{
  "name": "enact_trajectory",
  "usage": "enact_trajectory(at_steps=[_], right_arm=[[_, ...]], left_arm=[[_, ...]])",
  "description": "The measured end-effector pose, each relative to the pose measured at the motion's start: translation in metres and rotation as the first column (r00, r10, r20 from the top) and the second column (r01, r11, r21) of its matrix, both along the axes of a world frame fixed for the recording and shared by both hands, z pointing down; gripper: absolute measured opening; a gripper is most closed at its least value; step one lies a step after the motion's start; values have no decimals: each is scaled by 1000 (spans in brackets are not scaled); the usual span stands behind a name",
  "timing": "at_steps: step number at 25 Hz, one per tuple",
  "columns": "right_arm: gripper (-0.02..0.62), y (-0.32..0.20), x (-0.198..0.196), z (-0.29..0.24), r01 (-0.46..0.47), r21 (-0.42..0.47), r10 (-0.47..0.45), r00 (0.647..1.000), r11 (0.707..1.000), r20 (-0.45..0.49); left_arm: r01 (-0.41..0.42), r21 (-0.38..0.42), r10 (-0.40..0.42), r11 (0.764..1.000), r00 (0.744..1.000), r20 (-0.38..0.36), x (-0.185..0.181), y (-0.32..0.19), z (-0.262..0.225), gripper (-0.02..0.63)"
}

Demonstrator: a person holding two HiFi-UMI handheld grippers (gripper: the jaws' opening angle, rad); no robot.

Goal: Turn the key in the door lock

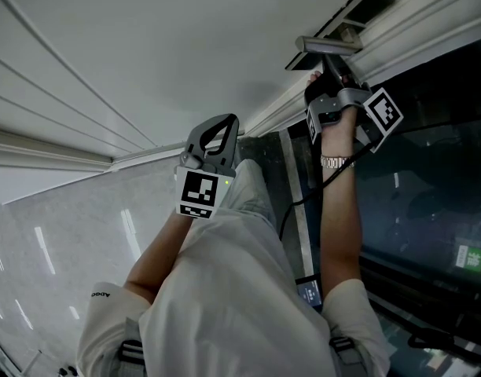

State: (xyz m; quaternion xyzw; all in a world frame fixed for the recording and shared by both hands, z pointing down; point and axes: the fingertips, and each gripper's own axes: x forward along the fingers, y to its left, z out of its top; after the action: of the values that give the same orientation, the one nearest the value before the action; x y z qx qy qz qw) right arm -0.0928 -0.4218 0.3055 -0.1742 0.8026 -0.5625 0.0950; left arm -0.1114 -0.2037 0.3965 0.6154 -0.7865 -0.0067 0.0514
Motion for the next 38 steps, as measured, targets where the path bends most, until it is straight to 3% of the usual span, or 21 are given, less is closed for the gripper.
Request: enact_trajectory(at_steps=[12,15,18,23,28,30,34,38], right_arm=[[39,0,-2,-1,94,171,-80,993,981,-92],[120,5,-3,-5,122,277,-87,987,953,-137],[160,9,-1,-10,142,387,-62,976,911,-211],[167,10,4,-11,212,576,15,932,790,-363],[172,11,7,-5,297,681,105,869,670,-483],[181,11,8,-3,349,719,156,831,601,-533],[191,13,8,-4,453,790,298,752,414,-588],[191,13,6,-3,518,797,374,704,310,-603]], left_arm=[[-11,-3,11,1000,1000,6,1,-2,1,9],[-15,-4,15,1000,1000,10,4,-2,0,9],[-19,-5,19,1000,1000,12,6,-3,0,9],[-28,-7,28,1000,1000,14,9,-6,0,9],[-39,-3,39,999,999,16,14,-10,-1,9],[-45,-4,45,999,999,17,16,-10,-1,9],[-45,-7,45,999,999,17,17,-10,1,9],[-46,-3,46,999,999,19,17,-11,0,9]])
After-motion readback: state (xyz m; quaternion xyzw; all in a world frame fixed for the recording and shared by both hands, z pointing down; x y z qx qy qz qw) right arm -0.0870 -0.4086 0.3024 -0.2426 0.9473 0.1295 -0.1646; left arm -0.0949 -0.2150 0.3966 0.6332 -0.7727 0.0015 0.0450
